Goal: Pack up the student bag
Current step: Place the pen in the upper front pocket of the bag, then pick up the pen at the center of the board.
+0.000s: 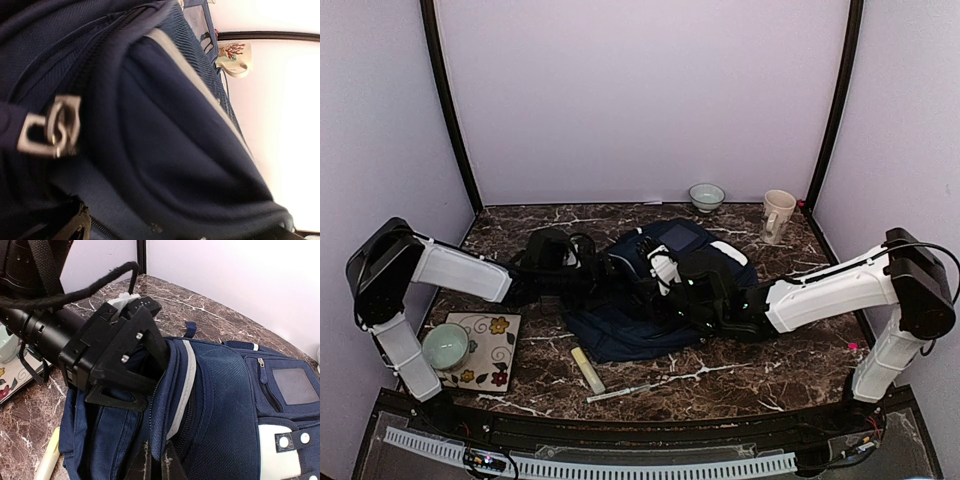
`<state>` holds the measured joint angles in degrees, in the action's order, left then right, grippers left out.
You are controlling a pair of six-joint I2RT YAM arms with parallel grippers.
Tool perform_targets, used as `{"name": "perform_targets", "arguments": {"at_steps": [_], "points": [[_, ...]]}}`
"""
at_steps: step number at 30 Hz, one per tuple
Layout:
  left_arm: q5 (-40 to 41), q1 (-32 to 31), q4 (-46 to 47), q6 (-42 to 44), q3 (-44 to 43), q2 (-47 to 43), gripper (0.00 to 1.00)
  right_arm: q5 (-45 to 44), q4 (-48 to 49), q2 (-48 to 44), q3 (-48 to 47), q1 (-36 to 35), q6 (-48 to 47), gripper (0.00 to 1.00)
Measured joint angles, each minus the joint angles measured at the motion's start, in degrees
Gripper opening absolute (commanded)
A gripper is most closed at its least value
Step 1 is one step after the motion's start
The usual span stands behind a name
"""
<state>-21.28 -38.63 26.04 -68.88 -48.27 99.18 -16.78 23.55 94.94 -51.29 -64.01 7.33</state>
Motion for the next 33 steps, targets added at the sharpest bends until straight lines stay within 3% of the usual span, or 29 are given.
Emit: {"name": "perform_targets", "arguments": {"at_steps": [16,24,33], "points": [[17.73,-6.56,-21.07,25.03,6.60,-28.15,0.97,2.03,-2.71,-0.07,0.02,0.00,0.00,0.00],[25.09,-9.64,-29.57,35.54,7.08,-35.04,0.94,1.29,-2.93,-0.07,0.00,-0.02,0.04,0.00],[26.69,-16.96,-32.68,45.22,9.25,-38.97,0.90,-0.11,-3.65,-0.02,-0.28,-0.02,0.07,0.00]]}}
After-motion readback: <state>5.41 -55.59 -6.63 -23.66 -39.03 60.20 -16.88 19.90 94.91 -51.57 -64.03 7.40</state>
